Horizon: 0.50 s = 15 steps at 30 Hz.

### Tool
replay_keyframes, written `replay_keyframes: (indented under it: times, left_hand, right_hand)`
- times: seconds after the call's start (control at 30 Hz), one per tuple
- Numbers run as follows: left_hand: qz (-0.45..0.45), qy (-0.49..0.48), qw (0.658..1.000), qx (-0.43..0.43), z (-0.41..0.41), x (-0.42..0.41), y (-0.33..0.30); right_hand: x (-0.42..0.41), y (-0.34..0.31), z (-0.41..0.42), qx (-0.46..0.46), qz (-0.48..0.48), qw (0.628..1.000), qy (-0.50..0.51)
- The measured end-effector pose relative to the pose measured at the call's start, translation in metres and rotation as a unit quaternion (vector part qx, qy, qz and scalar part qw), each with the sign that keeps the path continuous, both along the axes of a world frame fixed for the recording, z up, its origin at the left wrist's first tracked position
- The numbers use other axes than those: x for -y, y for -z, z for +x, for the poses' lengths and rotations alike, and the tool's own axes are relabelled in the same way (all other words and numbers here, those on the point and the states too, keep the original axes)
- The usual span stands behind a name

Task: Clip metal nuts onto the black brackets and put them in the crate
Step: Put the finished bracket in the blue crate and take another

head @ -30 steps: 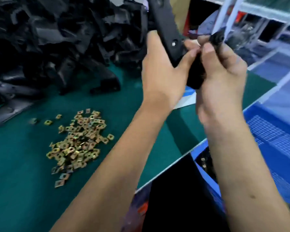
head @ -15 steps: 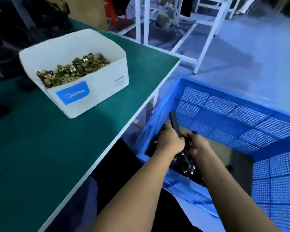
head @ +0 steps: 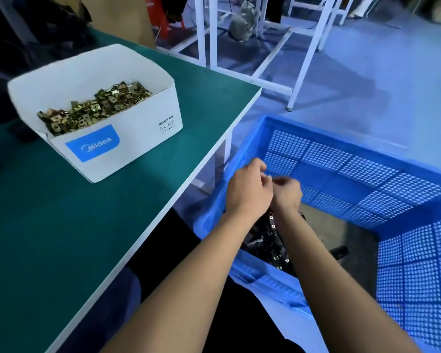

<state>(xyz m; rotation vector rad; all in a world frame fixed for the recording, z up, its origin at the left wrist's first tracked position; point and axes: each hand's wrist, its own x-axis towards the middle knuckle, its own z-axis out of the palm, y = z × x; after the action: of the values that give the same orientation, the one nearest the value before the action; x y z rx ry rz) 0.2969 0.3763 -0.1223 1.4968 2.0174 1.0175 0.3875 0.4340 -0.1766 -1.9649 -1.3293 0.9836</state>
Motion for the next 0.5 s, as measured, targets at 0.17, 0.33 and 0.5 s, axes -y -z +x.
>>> replay_keyframes:
  times: [0.17,0.33,0.5]
  left_hand:
    - [0.198,-0.036,0.979,0.021,-0.033,0.006,-0.083]
    - [0.302,-0.097,0.948,0.016,-0.091,0.043,-0.148]
    - [0.356,-0.198,0.912,0.054,-0.164,0.117,-0.168]
  right_hand:
    - [0.002,-0.116,-0.044,-0.077,0.192,0.976,-0.066]
    - [0.039,-0.186,-0.106,-0.137,0.273,0.938,-0.167]
    - [0.107,-0.217,-0.192,-0.169,0.333,0.879,-0.296]
